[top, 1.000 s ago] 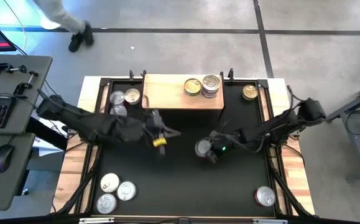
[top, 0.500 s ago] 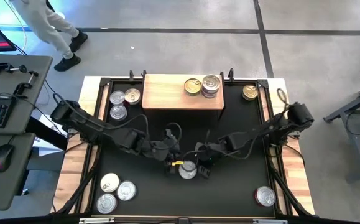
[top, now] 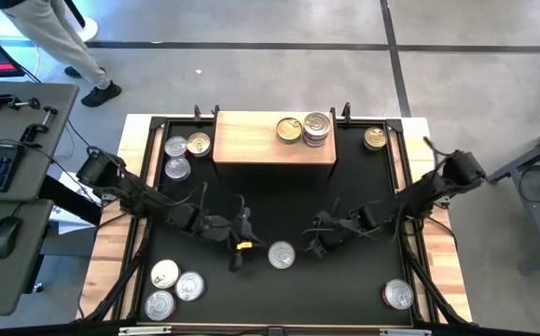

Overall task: Stack canned seafood by type on shelf
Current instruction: Put the top right red tuna can on the shelf

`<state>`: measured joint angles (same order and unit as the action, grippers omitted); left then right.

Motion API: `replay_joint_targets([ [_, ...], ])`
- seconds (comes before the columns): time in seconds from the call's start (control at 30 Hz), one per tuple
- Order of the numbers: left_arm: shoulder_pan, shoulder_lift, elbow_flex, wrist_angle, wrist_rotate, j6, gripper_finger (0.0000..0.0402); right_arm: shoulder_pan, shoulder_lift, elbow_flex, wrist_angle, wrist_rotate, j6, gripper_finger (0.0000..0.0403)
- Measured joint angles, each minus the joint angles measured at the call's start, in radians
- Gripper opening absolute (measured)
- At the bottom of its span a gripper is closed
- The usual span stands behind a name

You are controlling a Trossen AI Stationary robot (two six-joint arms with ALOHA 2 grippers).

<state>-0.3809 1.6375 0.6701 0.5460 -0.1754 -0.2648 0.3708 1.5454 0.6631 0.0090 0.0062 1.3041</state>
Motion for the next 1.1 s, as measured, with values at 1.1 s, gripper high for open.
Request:
replay_joint_targets([
  [1.1, -0.013, 0.138, 0.145, -0.304, -0.070, 0.062, 0.0000, -0.005, 0.326, 0.215, 0.098, -0.032, -0.133, 0.0000],
])
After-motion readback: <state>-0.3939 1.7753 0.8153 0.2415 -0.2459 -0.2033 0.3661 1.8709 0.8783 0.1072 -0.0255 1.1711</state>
